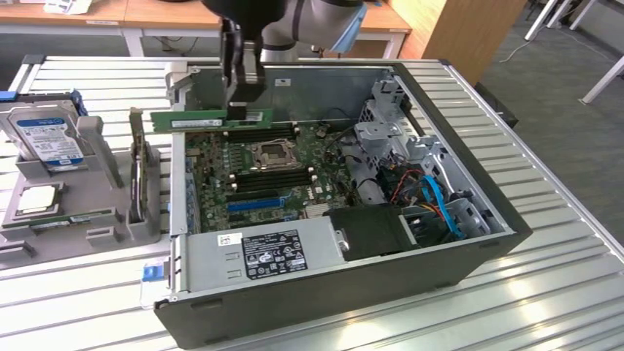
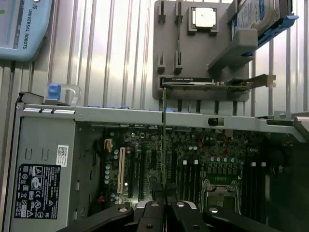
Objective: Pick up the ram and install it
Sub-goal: 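Pick up the ram and move it above insertion slot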
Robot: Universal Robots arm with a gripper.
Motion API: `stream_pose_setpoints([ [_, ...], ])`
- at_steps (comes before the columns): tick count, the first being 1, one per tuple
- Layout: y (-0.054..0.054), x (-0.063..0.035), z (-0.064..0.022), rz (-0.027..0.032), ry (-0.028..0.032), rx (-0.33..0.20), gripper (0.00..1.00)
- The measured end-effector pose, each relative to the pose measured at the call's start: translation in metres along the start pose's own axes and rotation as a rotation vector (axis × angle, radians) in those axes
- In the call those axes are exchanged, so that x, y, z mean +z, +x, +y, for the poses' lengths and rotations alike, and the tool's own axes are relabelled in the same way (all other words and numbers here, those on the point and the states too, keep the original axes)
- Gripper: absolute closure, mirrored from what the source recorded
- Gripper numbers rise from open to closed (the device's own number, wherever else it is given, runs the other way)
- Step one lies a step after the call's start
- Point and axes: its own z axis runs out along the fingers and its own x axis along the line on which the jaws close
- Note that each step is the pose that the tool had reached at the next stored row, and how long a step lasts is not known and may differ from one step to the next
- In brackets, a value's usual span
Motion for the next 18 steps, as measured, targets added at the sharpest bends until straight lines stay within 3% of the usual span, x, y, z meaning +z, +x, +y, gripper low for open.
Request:
stream_pose_setpoints([
  [6,0.001,-0.0015,-0.0182,-0.0001,-0.0035,0.0,0.88],
  [18,0.001,-0.0016,-0.0211,0.0004,-0.0032,-0.007,0.88],
])
